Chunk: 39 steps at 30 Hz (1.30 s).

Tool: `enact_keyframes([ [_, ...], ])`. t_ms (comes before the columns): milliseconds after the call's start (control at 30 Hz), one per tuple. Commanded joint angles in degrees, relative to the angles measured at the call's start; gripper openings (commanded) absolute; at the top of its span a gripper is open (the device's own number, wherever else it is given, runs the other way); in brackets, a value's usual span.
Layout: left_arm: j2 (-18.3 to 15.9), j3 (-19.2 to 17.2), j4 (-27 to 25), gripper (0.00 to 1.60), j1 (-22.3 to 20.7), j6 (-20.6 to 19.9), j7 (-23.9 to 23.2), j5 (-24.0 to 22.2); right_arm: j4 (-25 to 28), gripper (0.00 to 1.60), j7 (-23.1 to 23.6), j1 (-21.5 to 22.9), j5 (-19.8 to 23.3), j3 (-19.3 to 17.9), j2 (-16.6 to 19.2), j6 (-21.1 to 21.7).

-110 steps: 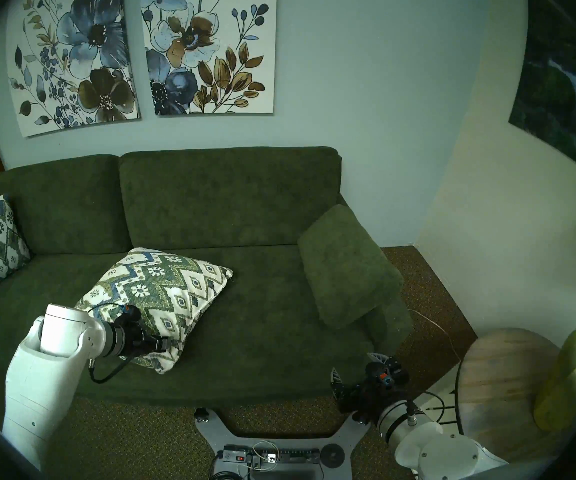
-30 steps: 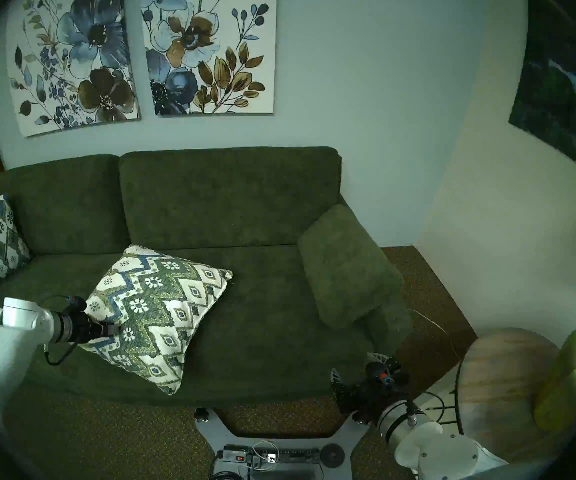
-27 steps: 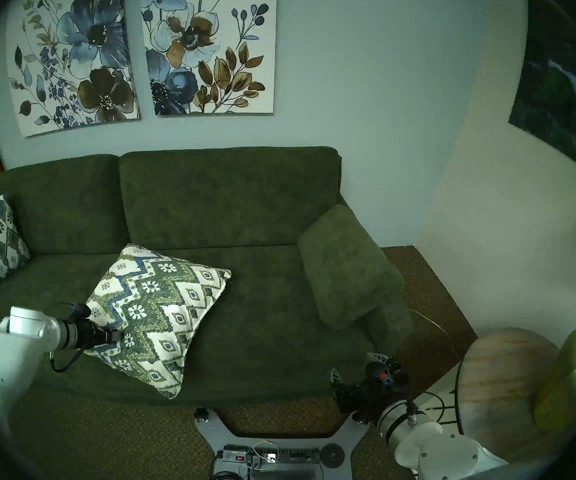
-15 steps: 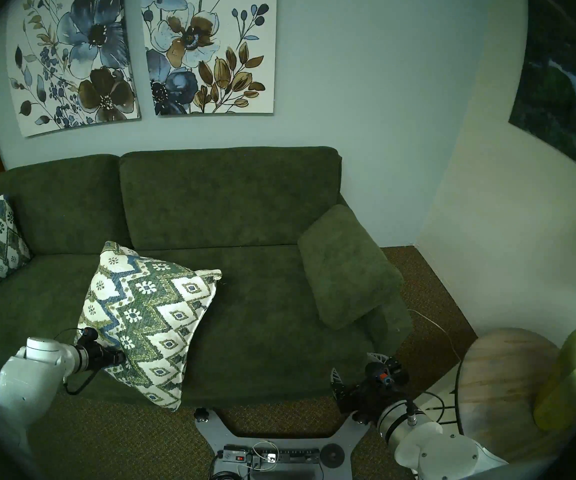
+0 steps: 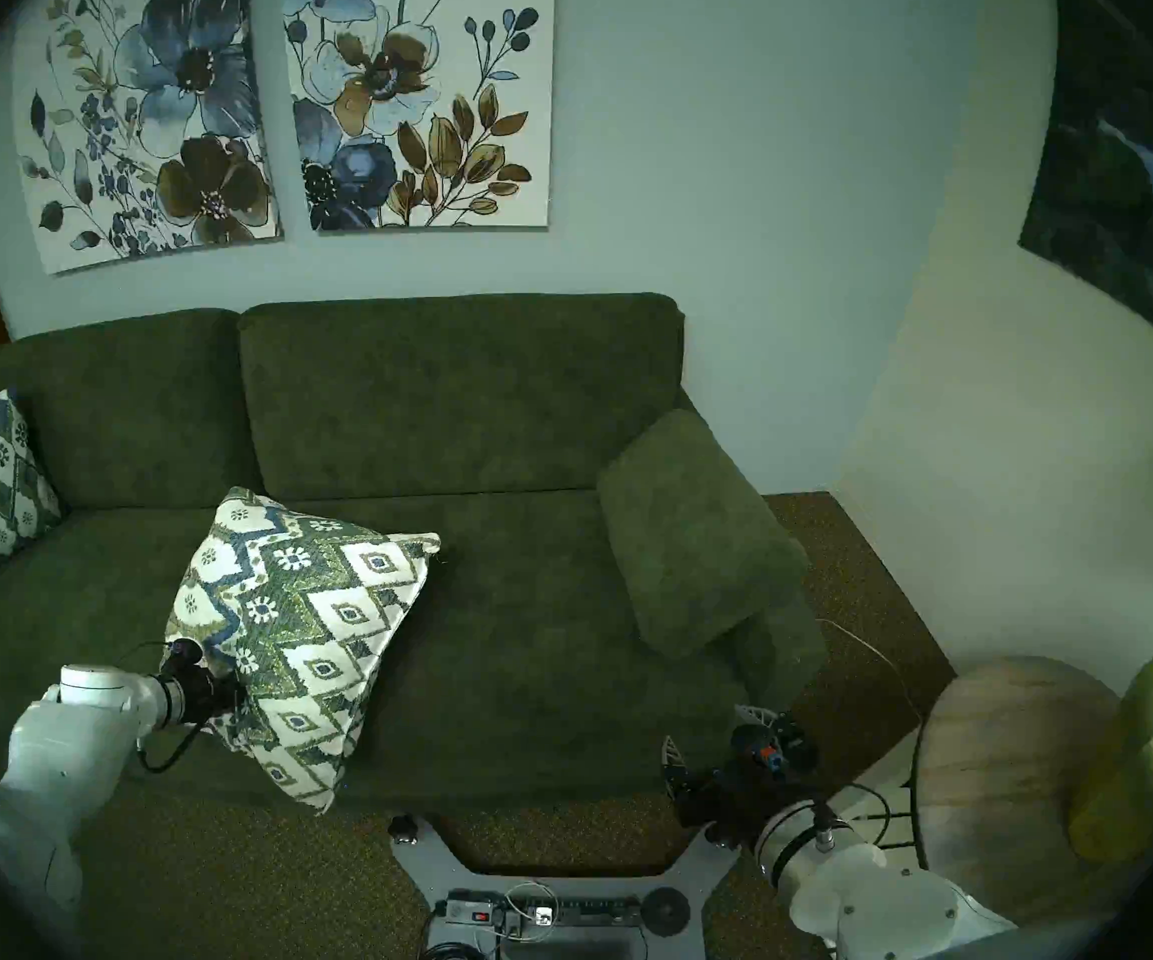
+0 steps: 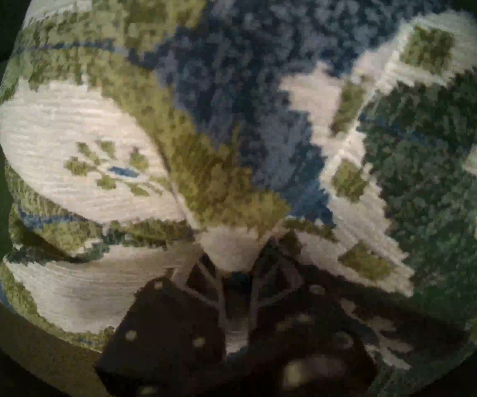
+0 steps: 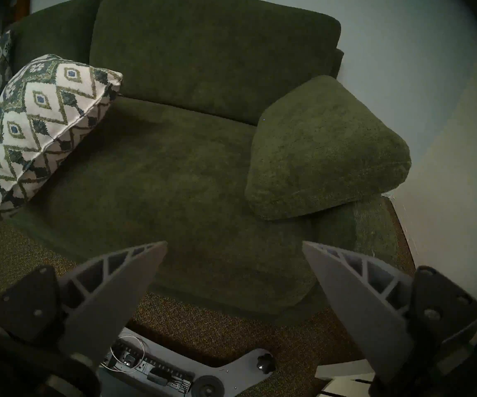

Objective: Fix throw pillow on sofa

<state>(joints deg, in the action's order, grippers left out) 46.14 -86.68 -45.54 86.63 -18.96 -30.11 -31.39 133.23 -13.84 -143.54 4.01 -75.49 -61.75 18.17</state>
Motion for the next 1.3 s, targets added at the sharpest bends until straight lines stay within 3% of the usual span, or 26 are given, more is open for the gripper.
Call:
enact_keyframes([
  [0, -0.6, -1.9, -6.8, 0.00, -2.1, -1.0, -7.0, -3.9, 0.6, 1.60, 0.0, 0.1, -0.1, 0.0, 0.0, -0.1],
  [333, -3.8, -5.8, -13.2, 0.00, -7.4, -1.5, -14.2, -6.8, 0.4, 1.60, 0.0, 0.2, 0.0, 0.0, 0.0, -0.1],
  [700, -4.9, -7.7, -20.4, 0.00, -12.2, -3.6, -19.2, -9.6, 0.2, 1.60, 0.0, 0.2, 0.0, 0.0, -0.1, -0.1],
  [900, -4.5, -7.4, -25.7, 0.00, -13.8, -7.1, -21.4, -11.1, 0.2, 1.60, 0.0, 0.3, 0.0, 0.0, -0.1, -0.1],
  [1100, -3.8, -6.7, -30.7, 0.00, -13.7, -13.6, -22.6, -12.5, 0.3, 1.60, 0.0, 0.3, 0.0, 0.1, -0.1, -0.1],
  [1267, -3.2, -6.3, -32.1, 0.00, -14.2, -17.2, -22.6, -13.0, 0.3, 1.60, 0.0, 0.3, 0.0, 0.1, -0.1, -0.1],
])
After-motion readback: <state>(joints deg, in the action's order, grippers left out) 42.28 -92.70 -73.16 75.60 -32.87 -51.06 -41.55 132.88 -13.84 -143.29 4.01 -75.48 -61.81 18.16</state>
